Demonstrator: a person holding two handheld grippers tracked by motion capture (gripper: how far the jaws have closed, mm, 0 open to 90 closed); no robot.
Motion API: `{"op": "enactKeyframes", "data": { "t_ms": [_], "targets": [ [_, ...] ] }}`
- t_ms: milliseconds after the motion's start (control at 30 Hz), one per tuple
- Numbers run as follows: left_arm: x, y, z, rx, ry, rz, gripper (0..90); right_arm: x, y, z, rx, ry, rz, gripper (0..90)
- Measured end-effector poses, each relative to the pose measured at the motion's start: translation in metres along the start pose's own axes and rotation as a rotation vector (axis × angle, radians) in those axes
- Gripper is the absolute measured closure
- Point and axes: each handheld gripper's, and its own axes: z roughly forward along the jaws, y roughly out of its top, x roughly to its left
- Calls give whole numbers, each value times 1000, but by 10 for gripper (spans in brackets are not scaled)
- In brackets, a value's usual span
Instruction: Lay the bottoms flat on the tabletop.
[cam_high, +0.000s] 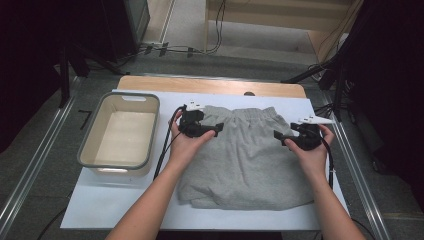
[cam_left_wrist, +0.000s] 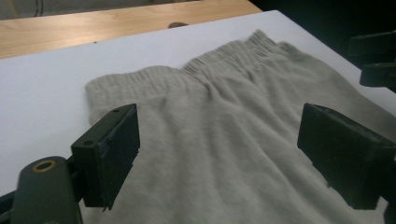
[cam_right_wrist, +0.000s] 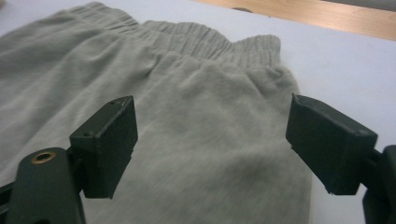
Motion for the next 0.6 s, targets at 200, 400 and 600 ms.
{"op": "enactKeyframes", "data": {
  "t_ms": [200, 400, 600],
  "targets": [
    [-18, -17, -33, -39, -63, 9, 83, 21, -19, -28, -27, 34, -12, 94],
    [-30, -36, -62, -45, -94, 51, 12, 50, -30, -47, -35, 75, -44, 0],
    [-38, -56, -88, -69, -128, 71, 0, 73, -38, -62, -56, 93, -47, 0]
  ]
}}
